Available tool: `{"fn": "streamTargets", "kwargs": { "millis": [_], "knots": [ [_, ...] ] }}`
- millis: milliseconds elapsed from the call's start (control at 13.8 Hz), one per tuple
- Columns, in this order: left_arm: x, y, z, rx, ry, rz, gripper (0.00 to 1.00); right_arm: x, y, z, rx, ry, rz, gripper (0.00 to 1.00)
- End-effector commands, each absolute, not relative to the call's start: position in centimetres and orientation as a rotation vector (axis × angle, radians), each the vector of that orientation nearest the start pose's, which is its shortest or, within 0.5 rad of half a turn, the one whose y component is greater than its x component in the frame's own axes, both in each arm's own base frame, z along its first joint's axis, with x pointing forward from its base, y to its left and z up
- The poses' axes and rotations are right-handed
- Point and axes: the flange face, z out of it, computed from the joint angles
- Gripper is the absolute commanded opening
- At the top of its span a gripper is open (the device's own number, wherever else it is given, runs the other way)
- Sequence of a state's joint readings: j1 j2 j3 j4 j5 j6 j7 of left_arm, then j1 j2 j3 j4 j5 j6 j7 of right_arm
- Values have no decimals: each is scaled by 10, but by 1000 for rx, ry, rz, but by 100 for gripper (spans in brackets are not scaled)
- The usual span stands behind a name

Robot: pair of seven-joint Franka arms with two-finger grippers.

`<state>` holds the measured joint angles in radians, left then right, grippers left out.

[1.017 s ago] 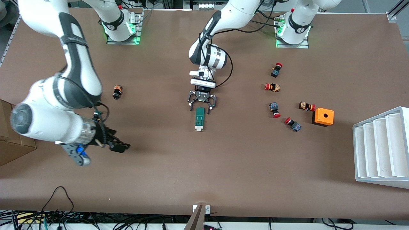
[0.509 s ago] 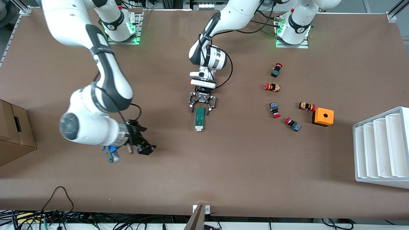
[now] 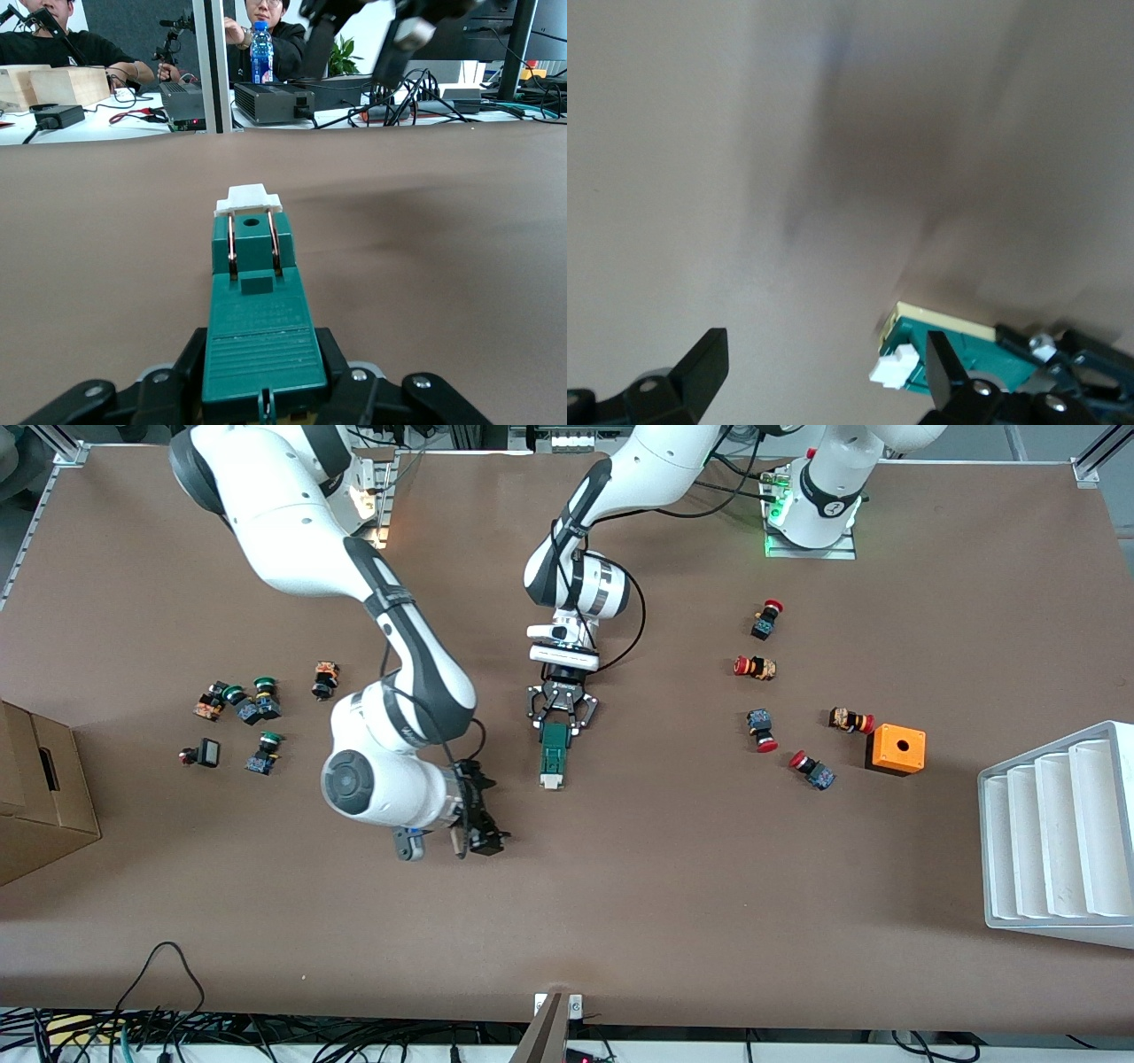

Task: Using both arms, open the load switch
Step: 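Reach the right gripper toward the white switch handle, then grasp the white switch handle with the right gripper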

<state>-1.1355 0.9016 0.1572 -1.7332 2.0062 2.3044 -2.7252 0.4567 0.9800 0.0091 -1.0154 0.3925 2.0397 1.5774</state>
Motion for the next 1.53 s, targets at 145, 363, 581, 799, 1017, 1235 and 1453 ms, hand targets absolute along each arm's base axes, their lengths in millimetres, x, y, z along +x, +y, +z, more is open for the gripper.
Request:
{"fn": "streamTargets", "kwargs": {
  "millis": [145, 363, 581, 799, 1017, 1235, 1453],
  "knots": [
    [368, -521, 54, -2671, 183, -1900, 45, 686, 403, 240, -2137, 1913, 469, 98],
    [368, -520, 52, -2669, 185, -1899, 45, 677, 427, 232, -2098, 1963, 487, 97],
    [368, -520, 52, -2669, 185, -1899, 45, 668, 438, 231, -2107, 1974, 505, 89],
    [368, -520, 52, -2670, 183, -1898, 45, 664, 442, 220, -2105, 2001, 513, 81],
    [369, -521, 53, -2669, 179, -1902, 45, 659, 446, 210, -2120, 2007, 521, 77],
    [369, -520, 52, -2669, 180, -1900, 45, 656, 449, 205, -2130, 2009, 519, 76],
    [368, -519, 48, -2668, 185, -1894, 45, 652, 453, 204, -2115, 2038, 528, 67]
  ]
}}
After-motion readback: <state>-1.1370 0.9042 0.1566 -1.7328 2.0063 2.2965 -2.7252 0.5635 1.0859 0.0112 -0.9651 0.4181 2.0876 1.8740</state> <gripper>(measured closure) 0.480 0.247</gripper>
